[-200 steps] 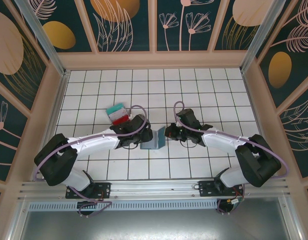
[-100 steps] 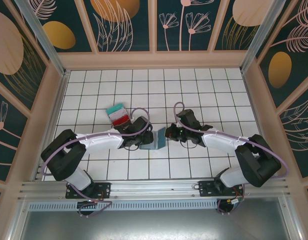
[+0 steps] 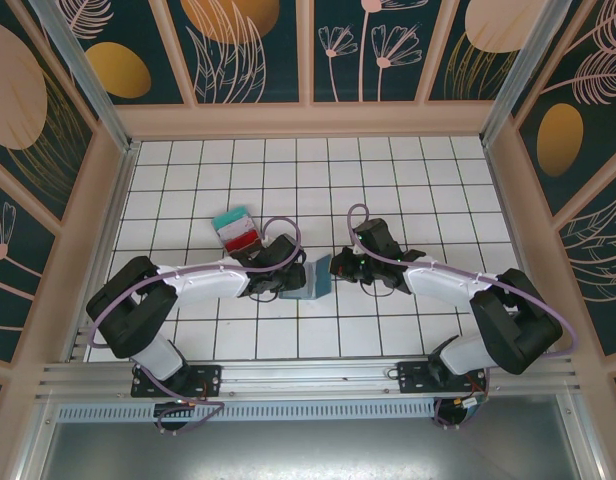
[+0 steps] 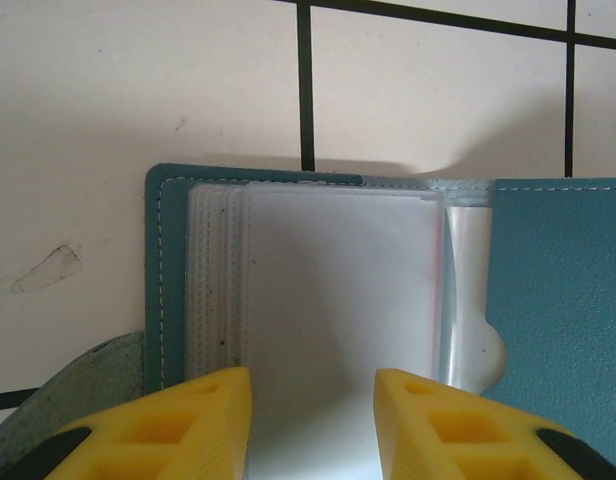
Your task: Take the credit cards out of the card holder
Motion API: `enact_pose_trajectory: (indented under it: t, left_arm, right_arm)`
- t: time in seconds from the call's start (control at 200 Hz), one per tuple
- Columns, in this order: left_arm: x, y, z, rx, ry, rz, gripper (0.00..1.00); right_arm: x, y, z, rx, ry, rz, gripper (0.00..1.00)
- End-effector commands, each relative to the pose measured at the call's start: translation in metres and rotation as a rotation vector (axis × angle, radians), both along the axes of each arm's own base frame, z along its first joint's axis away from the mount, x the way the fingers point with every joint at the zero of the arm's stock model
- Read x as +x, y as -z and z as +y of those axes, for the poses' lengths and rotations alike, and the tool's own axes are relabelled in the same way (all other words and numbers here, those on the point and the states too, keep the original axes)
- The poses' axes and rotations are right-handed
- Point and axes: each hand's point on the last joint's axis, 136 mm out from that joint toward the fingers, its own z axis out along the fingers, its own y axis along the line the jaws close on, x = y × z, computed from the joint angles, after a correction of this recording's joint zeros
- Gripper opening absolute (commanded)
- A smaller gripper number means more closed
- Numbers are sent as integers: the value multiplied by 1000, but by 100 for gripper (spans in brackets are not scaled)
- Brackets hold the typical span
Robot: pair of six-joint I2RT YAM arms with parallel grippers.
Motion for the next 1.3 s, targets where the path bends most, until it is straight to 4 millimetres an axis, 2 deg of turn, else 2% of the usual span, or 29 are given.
enact_pose_trajectory:
  t: [0.0, 0.305, 0.551, 0.801, 1.051, 1.296]
  left_arm:
    - [0, 4, 12, 54, -27, 7, 39]
    - [-1, 6, 10, 51, -15, 15, 39]
    - [-5, 2, -11, -51, 56, 25, 39]
    - [-4, -18, -25, -132, 108, -20, 39]
    - [-4, -30, -35, -179, 145, -37, 45]
    - [-11, -51, -68, -343, 259, -35, 45]
  right_arm:
    - [0, 1, -2, -1, 2, -9, 0]
    - [0, 2, -2, -1, 1, -6, 0]
    - [0, 3, -1, 0, -1, -4, 0]
    - [0, 5, -1, -4, -2, -1, 0]
    - [1, 5, -1, -8, -2, -1, 0]
    - [2, 7, -4, -19, 7, -2, 0]
